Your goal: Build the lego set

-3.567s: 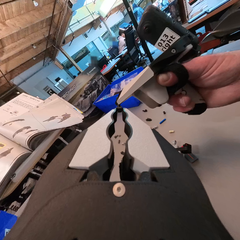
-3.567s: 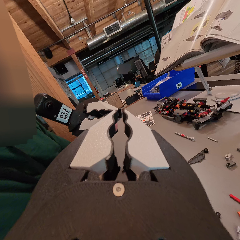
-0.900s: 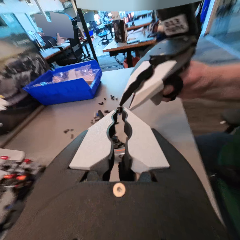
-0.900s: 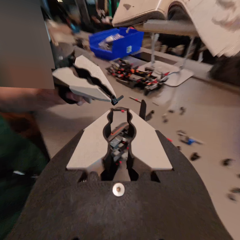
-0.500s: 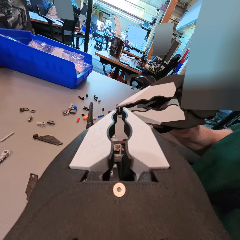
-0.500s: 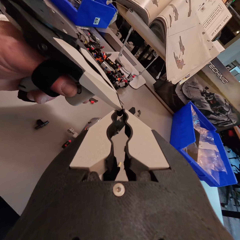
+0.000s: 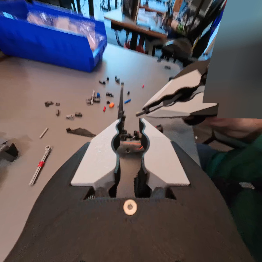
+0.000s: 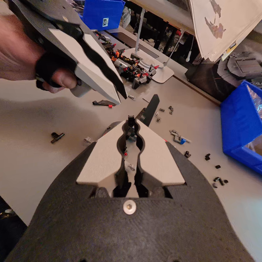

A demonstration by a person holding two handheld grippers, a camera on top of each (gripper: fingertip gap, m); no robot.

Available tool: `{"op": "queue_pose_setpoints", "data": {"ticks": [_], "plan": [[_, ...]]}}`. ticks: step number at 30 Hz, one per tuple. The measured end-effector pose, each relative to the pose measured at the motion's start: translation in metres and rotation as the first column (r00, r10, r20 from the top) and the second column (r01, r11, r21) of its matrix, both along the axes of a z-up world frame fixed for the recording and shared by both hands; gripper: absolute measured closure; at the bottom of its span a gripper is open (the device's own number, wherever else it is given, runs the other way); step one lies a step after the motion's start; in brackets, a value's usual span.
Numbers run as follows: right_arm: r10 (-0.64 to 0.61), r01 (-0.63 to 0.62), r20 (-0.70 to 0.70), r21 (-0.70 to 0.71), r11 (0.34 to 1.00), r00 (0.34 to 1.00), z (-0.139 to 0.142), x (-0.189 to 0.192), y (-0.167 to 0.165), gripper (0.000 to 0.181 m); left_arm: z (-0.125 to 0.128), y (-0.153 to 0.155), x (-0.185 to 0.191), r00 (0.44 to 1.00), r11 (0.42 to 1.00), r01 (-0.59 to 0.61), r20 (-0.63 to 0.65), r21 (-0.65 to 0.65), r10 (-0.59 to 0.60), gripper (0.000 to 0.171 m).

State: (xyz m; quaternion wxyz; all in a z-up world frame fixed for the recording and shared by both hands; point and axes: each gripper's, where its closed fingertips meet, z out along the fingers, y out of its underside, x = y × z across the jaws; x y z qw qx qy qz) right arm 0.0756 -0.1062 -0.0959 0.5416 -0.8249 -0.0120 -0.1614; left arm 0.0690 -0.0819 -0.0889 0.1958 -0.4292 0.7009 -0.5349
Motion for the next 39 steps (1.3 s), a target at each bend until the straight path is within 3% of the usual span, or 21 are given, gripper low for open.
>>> {"op": "queue_pose_setpoints", "data": {"ticks": [4,17,30,39], "plan": [[0.005,-0.005,-0.013,0.007,1.0,1.0,-0.007,0.004,0.003,0.176,-0.022,0.003,0.013,0.999,0.998,0.032,-0.042,0.051,-0.03,0.149],[-0.014,0.015,-0.053,0.009,1.0,0.998,-0.027,0.016,0.016,0.176,-0.048,-0.004,0.031,0.992,0.964,0.129,-0.038,0.233,-0.123,0.154],[-0.016,0.017,-0.049,0.022,1.0,0.999,-0.03,0.024,0.021,0.176,-0.053,-0.003,0.038,0.991,0.981,0.126,-0.062,0.149,-0.118,0.164],[-0.048,0.049,0.008,-0.036,0.998,0.999,-0.038,0.026,0.02,0.176,-0.053,-0.001,0.039,0.993,0.98,0.113,-0.054,0.161,-0.105,0.164]]}}
